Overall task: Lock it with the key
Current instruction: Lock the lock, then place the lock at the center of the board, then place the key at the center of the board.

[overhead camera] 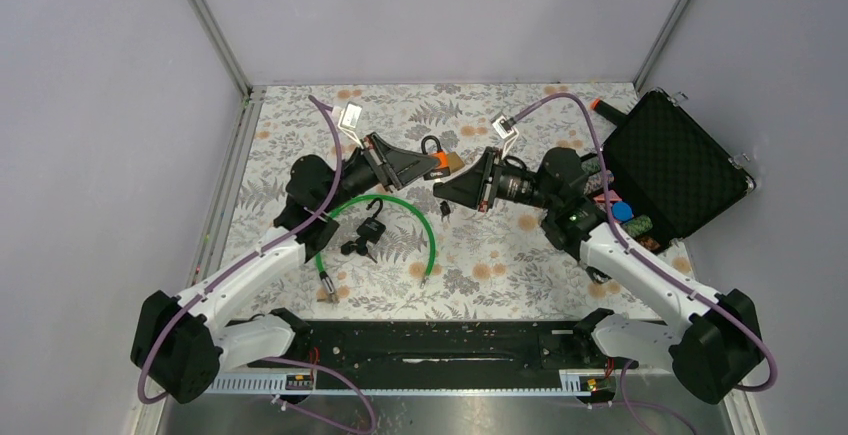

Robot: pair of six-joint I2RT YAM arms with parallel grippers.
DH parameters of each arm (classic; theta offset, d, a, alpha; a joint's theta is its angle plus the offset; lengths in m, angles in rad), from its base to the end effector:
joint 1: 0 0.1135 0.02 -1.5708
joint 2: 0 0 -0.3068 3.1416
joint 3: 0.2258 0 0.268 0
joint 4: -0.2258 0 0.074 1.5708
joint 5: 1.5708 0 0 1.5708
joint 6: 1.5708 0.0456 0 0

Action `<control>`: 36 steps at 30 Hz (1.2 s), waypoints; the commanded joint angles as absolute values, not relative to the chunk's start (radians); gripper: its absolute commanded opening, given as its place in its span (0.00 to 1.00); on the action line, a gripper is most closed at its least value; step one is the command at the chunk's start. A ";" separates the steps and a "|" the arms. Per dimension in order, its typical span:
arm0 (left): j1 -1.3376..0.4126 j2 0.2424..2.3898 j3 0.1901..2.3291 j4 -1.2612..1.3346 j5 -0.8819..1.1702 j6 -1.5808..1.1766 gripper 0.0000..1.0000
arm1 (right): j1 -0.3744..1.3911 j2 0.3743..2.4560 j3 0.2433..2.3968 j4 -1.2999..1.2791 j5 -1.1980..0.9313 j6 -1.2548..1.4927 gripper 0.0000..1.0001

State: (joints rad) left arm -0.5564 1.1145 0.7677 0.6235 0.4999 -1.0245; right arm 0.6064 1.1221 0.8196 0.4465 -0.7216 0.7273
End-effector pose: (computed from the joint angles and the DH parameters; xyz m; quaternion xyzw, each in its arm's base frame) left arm 0.2097 -0.1562 0.3877 0.0565 0.6139 -0.6543 0.4379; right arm 0.1975 0.1736 0.3849 -0.2295 0.6273 0.6191 0.4130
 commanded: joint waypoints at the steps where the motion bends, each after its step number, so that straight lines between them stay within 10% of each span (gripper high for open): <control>1: -0.471 1.071 0.847 0.792 0.135 -0.934 0.00 | 0.654 1.139 0.730 0.606 -1.069 0.960 0.00; 7: -0.467 1.084 0.876 0.795 0.222 -0.918 0.00 | 0.660 1.201 0.672 1.077 -1.174 1.271 0.00; 15: -0.454 1.059 0.865 0.760 0.147 -1.025 0.00 | 0.681 1.110 0.777 0.083 -0.717 0.548 0.00; 24: -0.451 1.030 0.890 0.622 0.109 -0.929 0.00 | 0.680 1.077 0.735 0.077 -0.650 0.557 0.00; 36: -0.556 1.307 0.803 0.561 0.215 -0.885 0.00 | 0.546 1.154 0.785 -0.198 -0.056 0.558 0.00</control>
State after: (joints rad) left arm -0.4881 1.1866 0.8234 0.5247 0.1753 -0.9062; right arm 0.6056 1.1172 0.7410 -0.1364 -0.2996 0.5724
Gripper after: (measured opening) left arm 0.249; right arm 0.040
